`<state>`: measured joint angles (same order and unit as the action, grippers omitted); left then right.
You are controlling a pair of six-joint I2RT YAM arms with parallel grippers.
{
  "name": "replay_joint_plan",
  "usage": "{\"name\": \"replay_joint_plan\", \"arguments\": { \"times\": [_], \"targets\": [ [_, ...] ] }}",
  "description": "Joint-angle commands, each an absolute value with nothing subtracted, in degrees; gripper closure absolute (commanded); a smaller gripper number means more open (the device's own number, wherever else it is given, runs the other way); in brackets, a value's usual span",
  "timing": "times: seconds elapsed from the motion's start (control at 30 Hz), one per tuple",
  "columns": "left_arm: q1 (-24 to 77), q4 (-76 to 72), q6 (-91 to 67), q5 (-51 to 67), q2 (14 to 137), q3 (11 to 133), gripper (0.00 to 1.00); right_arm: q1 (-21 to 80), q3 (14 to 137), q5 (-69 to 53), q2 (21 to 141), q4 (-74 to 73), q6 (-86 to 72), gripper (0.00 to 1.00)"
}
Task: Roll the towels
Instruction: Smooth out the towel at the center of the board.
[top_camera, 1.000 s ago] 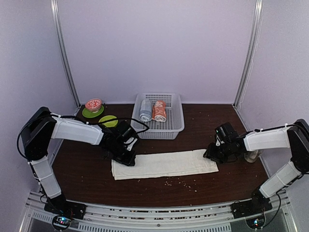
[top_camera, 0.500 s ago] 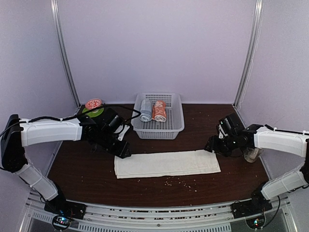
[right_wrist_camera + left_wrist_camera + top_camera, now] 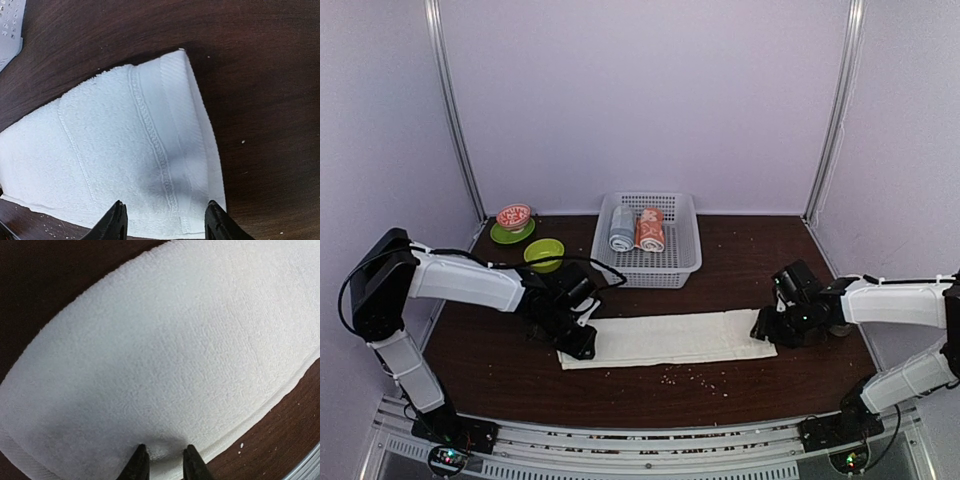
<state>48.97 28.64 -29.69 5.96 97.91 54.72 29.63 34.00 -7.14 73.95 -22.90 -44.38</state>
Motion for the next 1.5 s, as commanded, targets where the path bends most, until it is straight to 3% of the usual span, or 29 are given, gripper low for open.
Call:
{"name": "replay_joint_plan", "arguments": {
  "times": [0.0, 0.1, 0.3, 0.57, 0.77, 1.07, 1.47],
  "targets": [
    [48.9, 27.1, -29.3, 4.6, 96.3, 52.7, 0.75, 29.1, 32.6, -5.1, 71.6, -21.3, -46.4, 0.46],
    [48.9, 27.2, -28.9, 5.0, 95.5, 53.5, 0.72, 29.0, 33.1, -4.6, 70.9, -22.0, -46.9, 0.48],
    [48.9, 27.4, -30.3, 6.0, 90.5, 54.5, 0.57, 27.3, 32.7, -3.6, 72.1, -22.6, -46.8, 0.56],
    [48.9, 27.8, -39.2, -1.8, 80.3, 48.2, 0.47, 27.0, 31.4, -6.3, 74.8, -20.3, -47.2, 0.65],
    [48.9, 29.1, -43.8, -7.5, 73.7, 43.4, 0.45, 27.0, 31.0, -6.0, 75.4, -20.8, -46.9, 0.72],
    [48.8, 31.4, -44.3, -9.8, 71.8, 43.1, 0.46, 27.0, 31.0, -5.3, 70.1, -25.1, -46.2, 1.00],
    [48.7, 30.6, -45.5, -9.1, 72.5, 41.9, 0.46, 26.6, 32.7, -8.5, 63.6, -34.3, -41.7, 1.00]
  ]
}}
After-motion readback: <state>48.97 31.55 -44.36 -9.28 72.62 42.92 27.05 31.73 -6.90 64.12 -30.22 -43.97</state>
